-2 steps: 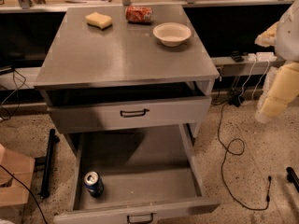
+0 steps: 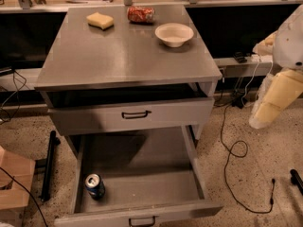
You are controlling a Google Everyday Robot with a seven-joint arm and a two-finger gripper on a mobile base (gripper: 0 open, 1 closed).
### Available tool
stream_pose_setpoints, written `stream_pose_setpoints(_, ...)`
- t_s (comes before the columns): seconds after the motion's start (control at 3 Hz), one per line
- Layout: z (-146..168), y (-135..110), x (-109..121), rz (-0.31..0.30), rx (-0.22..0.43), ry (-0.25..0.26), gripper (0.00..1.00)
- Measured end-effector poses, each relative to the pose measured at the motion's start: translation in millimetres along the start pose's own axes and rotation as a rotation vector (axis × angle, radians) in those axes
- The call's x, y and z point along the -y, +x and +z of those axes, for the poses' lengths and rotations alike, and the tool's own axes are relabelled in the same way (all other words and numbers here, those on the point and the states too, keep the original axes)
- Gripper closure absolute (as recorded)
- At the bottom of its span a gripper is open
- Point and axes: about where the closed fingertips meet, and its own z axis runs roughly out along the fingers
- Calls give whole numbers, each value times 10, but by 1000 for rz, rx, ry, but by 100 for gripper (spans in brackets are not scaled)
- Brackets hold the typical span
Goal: Pick pepsi can from middle drawer and place on counter
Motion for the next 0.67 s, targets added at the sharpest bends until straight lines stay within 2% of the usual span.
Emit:
stream_pose_setpoints(0.33, 466, -309, -164, -10, 118, -106, 0)
stream_pose_setpoints(0.67, 971, -713, -405, -50, 231, -213, 0)
